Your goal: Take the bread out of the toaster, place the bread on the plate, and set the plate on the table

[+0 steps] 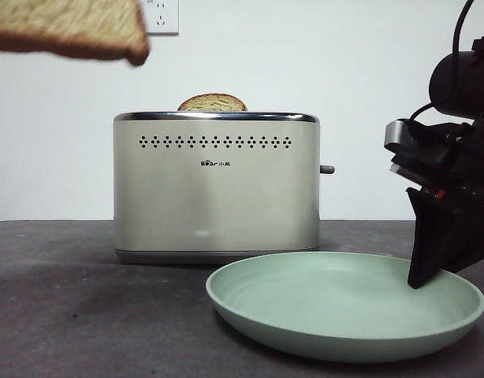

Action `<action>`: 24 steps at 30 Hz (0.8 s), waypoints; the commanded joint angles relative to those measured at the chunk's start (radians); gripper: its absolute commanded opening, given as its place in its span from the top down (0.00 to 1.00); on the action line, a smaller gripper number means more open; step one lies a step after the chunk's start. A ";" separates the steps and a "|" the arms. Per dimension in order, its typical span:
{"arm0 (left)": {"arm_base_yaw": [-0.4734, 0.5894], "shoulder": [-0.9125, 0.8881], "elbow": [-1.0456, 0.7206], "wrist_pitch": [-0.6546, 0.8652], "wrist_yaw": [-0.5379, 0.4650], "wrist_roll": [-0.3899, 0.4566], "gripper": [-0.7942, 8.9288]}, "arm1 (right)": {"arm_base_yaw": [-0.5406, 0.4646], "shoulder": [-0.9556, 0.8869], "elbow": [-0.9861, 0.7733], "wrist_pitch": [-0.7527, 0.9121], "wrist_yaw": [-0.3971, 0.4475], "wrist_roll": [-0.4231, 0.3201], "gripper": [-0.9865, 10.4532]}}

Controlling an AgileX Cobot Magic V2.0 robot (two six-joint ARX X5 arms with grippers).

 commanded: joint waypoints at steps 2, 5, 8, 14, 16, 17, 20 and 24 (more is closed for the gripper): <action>-0.002 0.005 0.014 0.038 0.060 -0.064 0.91 | 0.019 -0.065 0.005 0.003 -0.060 0.016 0.91; -0.002 0.011 0.014 0.053 0.122 -0.084 0.91 | 0.053 -0.148 0.005 0.002 -0.084 0.046 0.91; -0.002 0.033 0.014 0.067 0.169 -0.100 0.91 | 0.093 -0.231 0.005 0.003 -0.094 0.078 0.91; -0.004 0.151 0.014 0.084 0.261 -0.091 0.91 | 0.182 -0.323 0.005 0.023 -0.096 0.144 0.91; -0.010 0.201 0.014 0.103 0.301 -0.091 0.91 | 0.209 -0.329 0.005 0.040 -0.096 0.163 0.91; -0.015 0.229 0.014 0.114 0.325 -0.092 0.91 | 0.220 -0.332 0.005 0.048 -0.095 0.173 0.91; -0.039 0.311 0.014 0.150 0.358 -0.091 0.91 | 0.249 -0.332 0.005 0.074 -0.093 0.193 0.91; -0.064 0.413 0.014 0.171 0.358 -0.087 0.91 | 0.277 -0.332 0.005 0.106 -0.076 0.209 0.91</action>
